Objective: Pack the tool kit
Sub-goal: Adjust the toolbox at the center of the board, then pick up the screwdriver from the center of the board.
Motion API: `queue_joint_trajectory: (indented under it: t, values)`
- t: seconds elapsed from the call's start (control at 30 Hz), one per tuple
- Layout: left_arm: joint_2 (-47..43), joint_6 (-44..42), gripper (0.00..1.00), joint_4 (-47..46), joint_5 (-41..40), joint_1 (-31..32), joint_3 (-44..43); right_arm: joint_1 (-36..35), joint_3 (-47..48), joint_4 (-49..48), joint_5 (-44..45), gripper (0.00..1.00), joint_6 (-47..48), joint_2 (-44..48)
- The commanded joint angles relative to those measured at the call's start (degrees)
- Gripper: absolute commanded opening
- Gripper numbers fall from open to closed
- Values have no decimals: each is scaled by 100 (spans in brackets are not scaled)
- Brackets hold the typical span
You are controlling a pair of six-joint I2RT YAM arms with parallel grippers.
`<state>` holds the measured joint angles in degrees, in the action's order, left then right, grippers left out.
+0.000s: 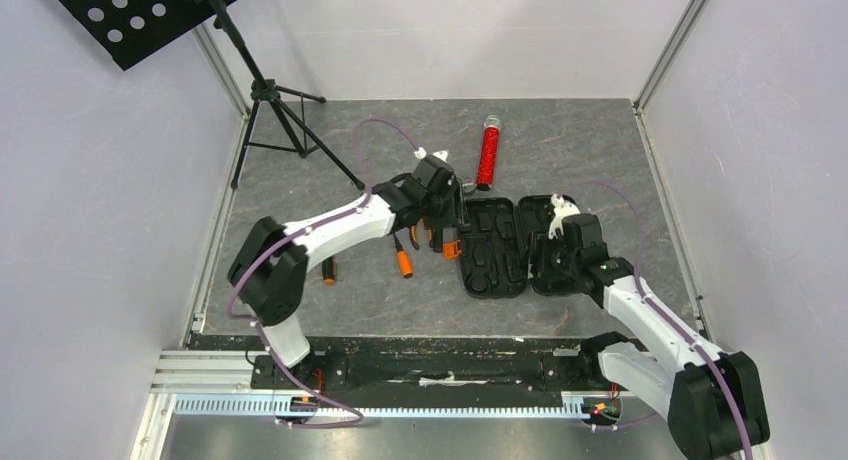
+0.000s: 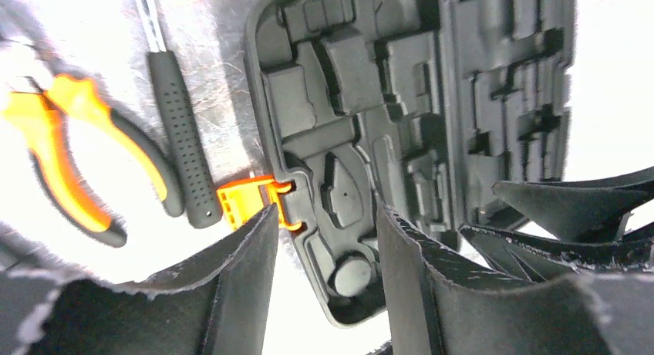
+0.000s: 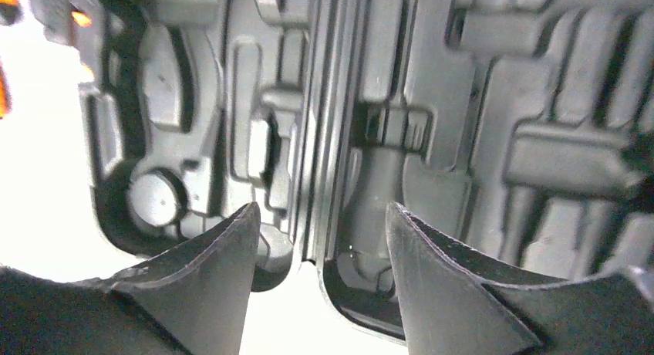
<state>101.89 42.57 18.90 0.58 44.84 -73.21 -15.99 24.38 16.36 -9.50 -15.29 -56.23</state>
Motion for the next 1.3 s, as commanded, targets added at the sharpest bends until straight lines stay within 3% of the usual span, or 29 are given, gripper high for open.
queue_joint_trajectory:
  t: [0.0, 0.2, 0.3, 0.57, 0.77, 0.97, 1.27]
  values:
    - [-1073, -347, 59, 394, -656, -276, 43, -18, 777, 402, 406, 65, 395, 343]
    - [-2103, -678, 73, 996, -1132, -963, 904, -109, 869, 234, 249, 70, 591, 343]
    - [-2360, -1074, 74, 1306, -1384, -1448, 1175, -235, 817, 43, 242, 70, 583, 326]
    - [-1343, -2167, 63, 1259, -1260, -2590, 940, -616, 896, -135, 234, 71, 502, 59]
    - [-469, -2325, 59, 1138, -881, -3218, 655, -669, 927, -144, 176, 71, 549, 74]
    - [127, -2494, 53, 1219, -565, -3377, 440, -664, 753, -216, 149, 71, 543, 98]
    - [347, -2422, 36, 1303, -340, -3371, 553, -664, 691, -286, 92, 71, 527, 148]
